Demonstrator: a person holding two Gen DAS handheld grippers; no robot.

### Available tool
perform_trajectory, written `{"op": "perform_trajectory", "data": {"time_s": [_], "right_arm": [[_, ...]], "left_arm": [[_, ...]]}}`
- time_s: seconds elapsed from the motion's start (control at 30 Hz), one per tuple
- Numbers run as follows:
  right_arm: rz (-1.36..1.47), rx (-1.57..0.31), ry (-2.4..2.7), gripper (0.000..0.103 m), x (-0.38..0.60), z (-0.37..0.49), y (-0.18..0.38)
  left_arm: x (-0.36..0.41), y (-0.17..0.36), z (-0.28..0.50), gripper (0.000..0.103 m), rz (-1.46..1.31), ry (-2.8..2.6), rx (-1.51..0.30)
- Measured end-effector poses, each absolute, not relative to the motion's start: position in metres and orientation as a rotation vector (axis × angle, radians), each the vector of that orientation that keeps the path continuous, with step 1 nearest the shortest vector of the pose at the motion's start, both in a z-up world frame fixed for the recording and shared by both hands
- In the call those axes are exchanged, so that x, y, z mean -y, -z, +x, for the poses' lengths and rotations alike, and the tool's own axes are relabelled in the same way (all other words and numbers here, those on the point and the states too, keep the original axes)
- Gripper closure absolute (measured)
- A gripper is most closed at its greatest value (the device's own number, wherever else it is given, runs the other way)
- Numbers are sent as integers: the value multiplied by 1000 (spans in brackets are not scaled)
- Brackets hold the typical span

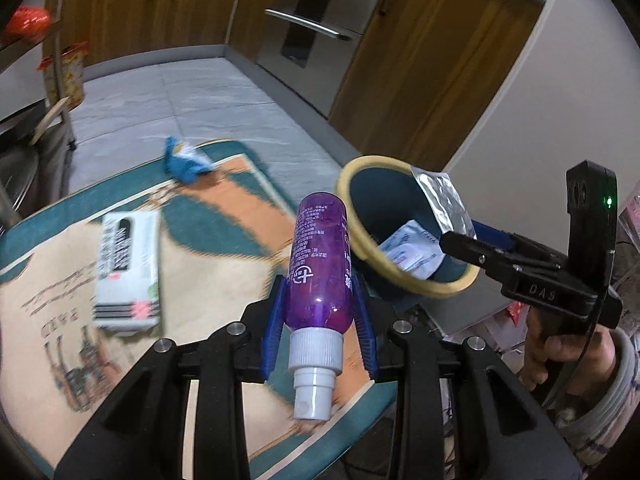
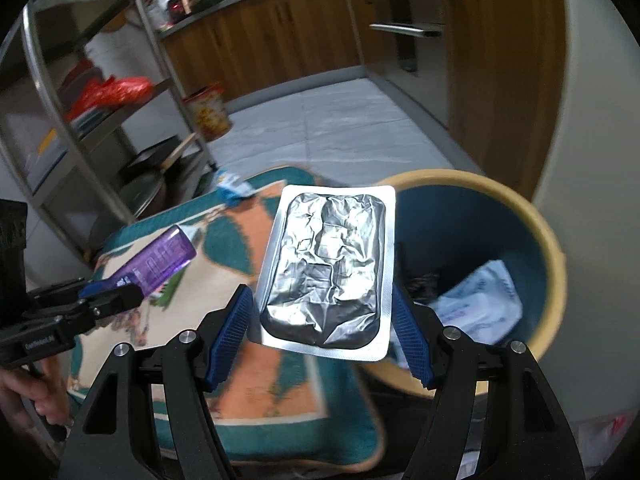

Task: Collect trash
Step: 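Carry the purple bottle and foil pack over the bin with both grippers, then open both grippers to drop the bottle and foil pack into the bin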

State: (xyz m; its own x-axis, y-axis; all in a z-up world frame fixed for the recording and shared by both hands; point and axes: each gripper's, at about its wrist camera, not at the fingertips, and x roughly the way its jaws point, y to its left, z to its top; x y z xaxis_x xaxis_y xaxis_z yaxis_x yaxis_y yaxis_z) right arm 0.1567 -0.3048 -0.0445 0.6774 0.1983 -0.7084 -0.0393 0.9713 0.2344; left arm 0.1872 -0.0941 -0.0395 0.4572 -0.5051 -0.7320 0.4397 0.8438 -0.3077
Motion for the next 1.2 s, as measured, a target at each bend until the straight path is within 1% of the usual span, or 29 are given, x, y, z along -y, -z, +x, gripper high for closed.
{"op": "perform_trajectory", "data": {"time_s": [0.27,0.57,0.9,1.2], "right_arm": [[258,-809,-55,33,354,150,54],[262,-856,-3,33,378,152,75],[223,-928,13,33,383,155,99],[182,-943,3,32,373,161,101]], "left_arm": [[157,38,201,71,-46,671,-923],[215,63,214,71,0,707,-985],[251,84,221,71,96,699,-1016],[248,90,225,71,94,696,-1036]]}}
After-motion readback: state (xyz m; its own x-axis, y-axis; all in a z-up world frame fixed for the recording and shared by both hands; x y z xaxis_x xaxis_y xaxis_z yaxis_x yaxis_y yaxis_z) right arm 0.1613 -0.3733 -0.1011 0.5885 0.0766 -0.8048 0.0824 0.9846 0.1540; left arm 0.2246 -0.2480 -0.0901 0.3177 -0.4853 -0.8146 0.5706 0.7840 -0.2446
